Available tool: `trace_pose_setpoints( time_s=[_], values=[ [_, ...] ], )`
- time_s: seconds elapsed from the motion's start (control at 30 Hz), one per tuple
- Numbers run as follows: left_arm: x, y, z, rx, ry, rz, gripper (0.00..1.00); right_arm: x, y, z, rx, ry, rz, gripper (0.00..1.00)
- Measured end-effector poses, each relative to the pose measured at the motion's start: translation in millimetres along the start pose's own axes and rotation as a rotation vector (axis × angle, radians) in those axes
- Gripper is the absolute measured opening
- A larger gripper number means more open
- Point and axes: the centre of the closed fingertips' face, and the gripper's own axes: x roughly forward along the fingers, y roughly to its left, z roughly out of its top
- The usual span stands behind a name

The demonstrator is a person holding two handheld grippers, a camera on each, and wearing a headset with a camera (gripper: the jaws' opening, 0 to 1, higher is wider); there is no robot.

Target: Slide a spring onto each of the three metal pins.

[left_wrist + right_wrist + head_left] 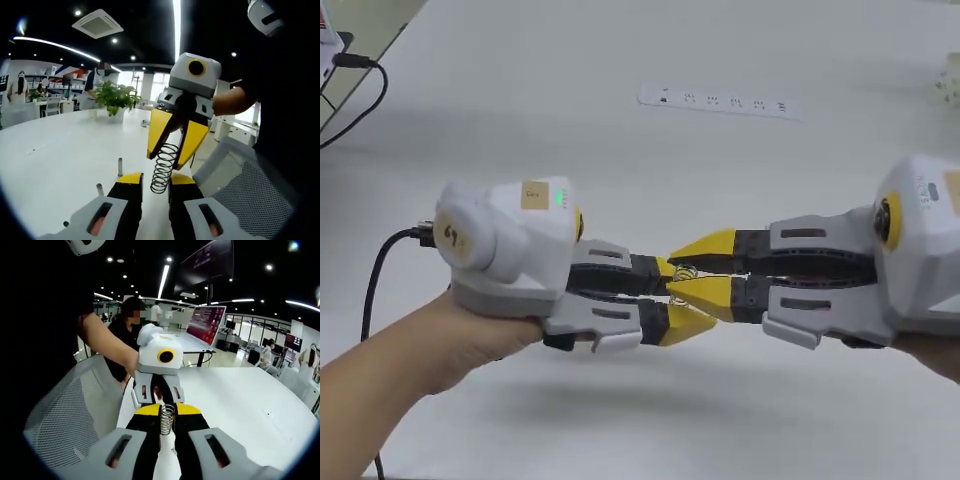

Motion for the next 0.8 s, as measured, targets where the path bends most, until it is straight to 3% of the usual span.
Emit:
trace_pose_setpoints(
  time_s=[0.8],
  values=[
    [-16.0,14.9,-2.8,0.021,0.024,0.107,0.39,-4.8,-7.3,1.6,0.007,0.000,-0.030,0.07]
  ],
)
